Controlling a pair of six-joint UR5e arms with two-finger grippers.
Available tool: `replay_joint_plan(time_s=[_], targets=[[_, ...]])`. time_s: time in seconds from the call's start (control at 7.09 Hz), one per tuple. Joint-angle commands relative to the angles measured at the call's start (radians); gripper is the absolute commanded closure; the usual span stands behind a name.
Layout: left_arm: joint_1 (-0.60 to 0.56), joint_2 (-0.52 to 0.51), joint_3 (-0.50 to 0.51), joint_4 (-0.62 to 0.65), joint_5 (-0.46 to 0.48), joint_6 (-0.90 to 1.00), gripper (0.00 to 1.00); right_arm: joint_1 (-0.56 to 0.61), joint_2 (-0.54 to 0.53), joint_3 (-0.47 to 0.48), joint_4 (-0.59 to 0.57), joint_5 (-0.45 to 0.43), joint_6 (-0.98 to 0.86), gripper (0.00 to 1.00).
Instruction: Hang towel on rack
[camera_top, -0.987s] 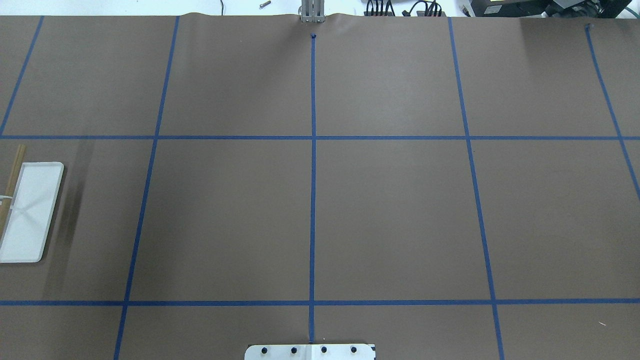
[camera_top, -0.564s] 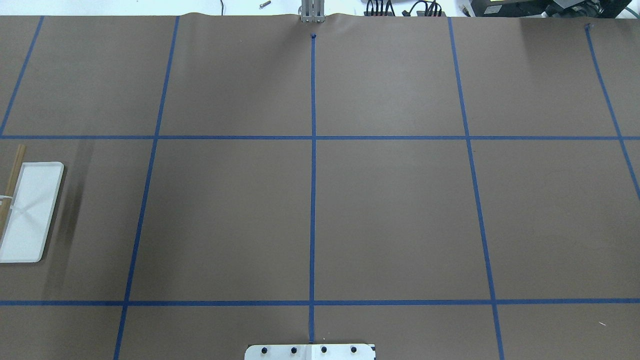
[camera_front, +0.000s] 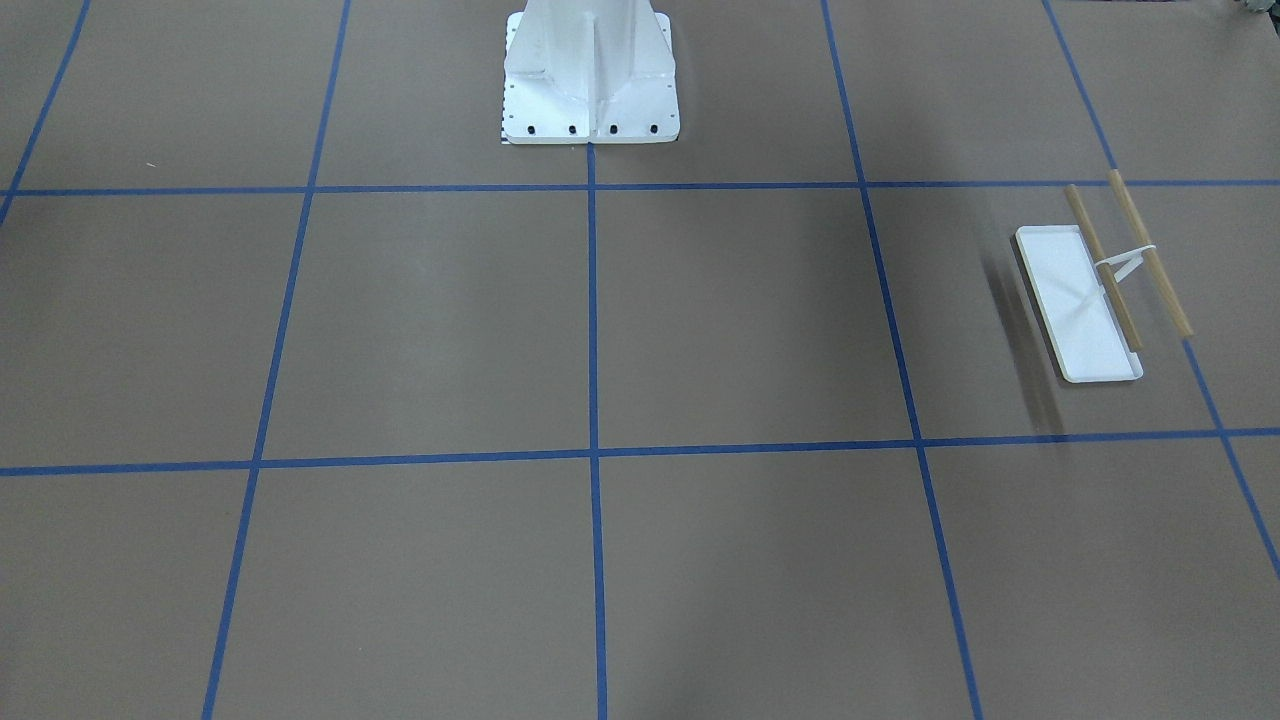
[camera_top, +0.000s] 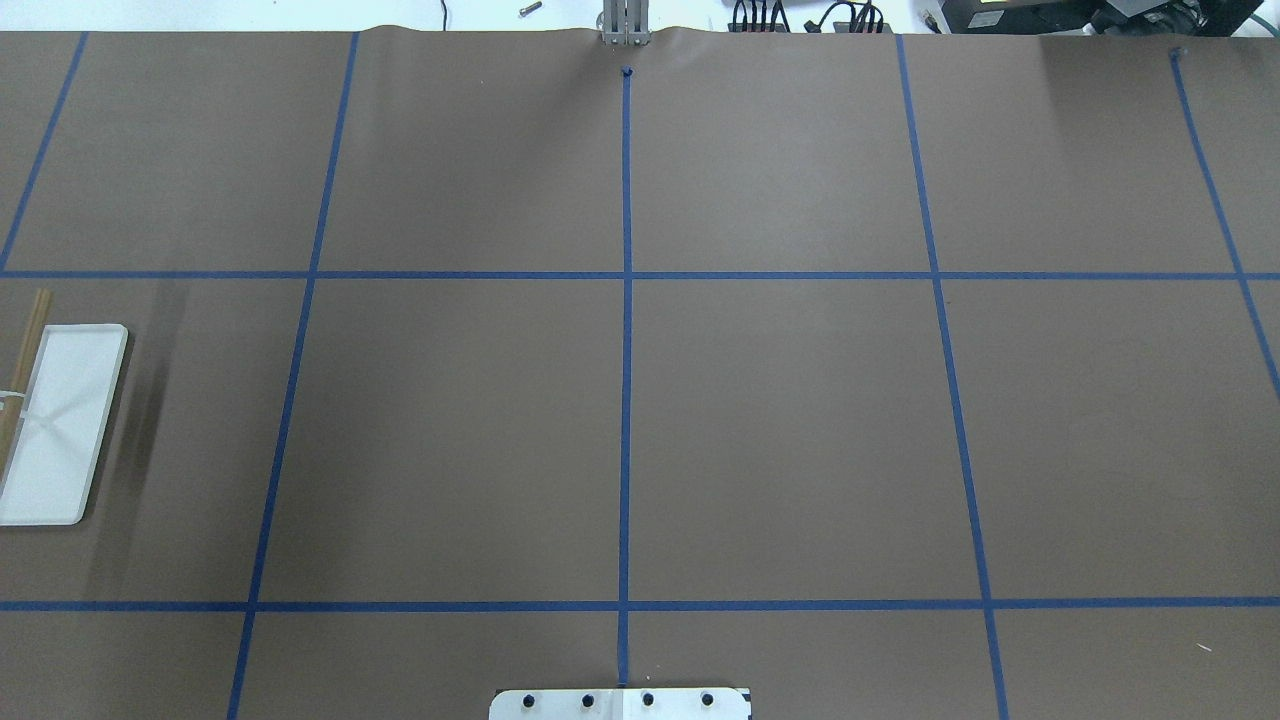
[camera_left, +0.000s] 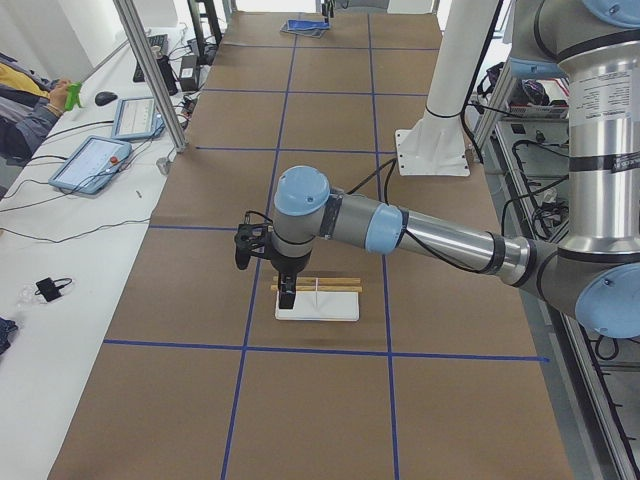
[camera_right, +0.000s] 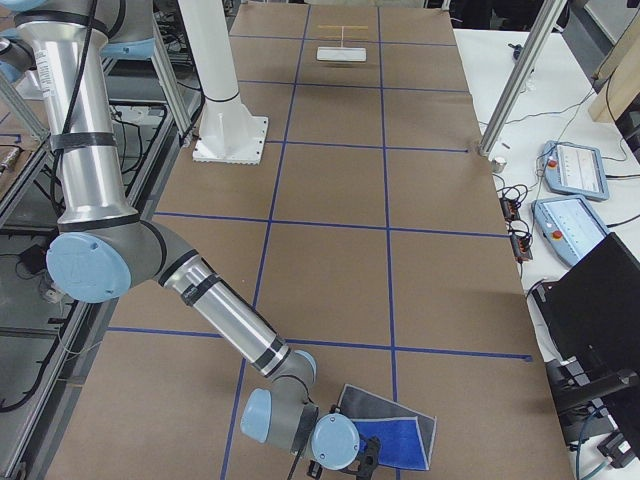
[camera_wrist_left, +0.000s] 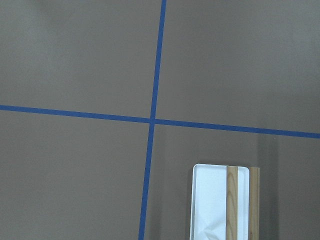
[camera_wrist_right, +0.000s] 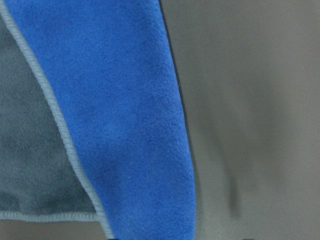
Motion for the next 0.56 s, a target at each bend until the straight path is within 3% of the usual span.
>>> replay_joint_plan(time_s=[0.0,0.42], targets=[[0.0,0.002,-0.007,0.0,0.001,0.0,0.02,-0.004,0.001,0.0,0.0,-0.002,0.002,0.18],[-0.002,0.002,-0.007,0.0,0.001,0.0,0.02,-0.014,0.004,-0.014,-0.002,0.0,0.002,0.21]])
